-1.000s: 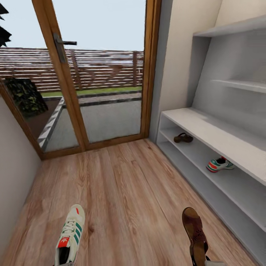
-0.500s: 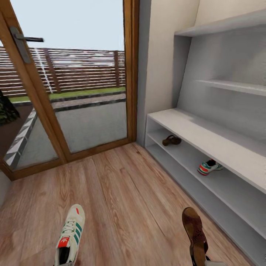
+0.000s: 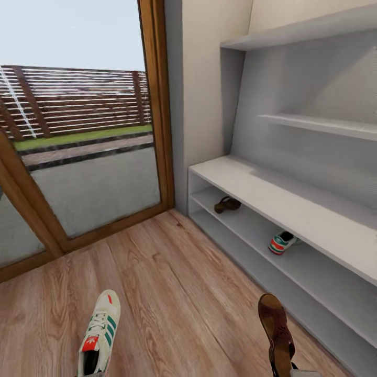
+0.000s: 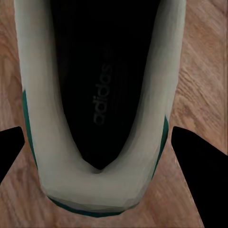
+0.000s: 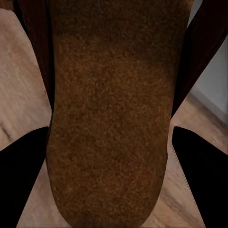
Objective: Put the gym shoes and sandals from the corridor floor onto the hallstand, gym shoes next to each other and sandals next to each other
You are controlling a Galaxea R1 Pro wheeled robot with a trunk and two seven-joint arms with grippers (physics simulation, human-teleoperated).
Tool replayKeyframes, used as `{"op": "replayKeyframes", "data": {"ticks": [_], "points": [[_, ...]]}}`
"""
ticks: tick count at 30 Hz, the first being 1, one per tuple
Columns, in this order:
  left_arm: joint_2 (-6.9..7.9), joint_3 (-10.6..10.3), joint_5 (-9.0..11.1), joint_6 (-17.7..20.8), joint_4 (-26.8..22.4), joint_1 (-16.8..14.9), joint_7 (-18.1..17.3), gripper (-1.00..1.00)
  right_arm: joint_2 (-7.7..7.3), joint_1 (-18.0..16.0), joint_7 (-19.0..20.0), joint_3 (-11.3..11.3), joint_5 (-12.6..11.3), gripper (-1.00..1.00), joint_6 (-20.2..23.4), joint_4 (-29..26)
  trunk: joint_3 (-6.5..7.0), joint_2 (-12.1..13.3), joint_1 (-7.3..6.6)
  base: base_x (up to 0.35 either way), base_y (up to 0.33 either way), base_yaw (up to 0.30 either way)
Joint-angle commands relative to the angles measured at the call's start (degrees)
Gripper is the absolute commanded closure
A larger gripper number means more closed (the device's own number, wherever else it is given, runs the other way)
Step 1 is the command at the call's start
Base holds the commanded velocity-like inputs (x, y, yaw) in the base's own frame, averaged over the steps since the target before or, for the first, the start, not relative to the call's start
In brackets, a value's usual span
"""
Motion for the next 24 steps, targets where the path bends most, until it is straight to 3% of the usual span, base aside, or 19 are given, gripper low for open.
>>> {"op": "replayKeyframes", "data": {"ticks": [1,11,24], "points": [[-0.03,0.5,-0.4,-0.2,0.0,-0.1,-0.4,1.0,0.02,-0.1,0.0,-0.2,0.3,1.0,-0.2,0.0,-0.04,0.0,0.02,0.338,0.096,-0.276],[-0.03,0.5,-0.5,-0.2,0.0,0.0,-0.6,1.0,0.02,-0.1,0.0,-0.2,0.3,1.0,-0.2,0.0,-0.04,0.0,0.02,0.305,0.199,-0.276],[-0.04,0.4,-0.7,-0.2,0.0,0.0,-1.1,1.0,0.02,-0.1,0.0,-0.2,0.2,1.0,-0.2,0.0,-0.04,0.0,0.02,0.019,0.014,-0.276]]}}
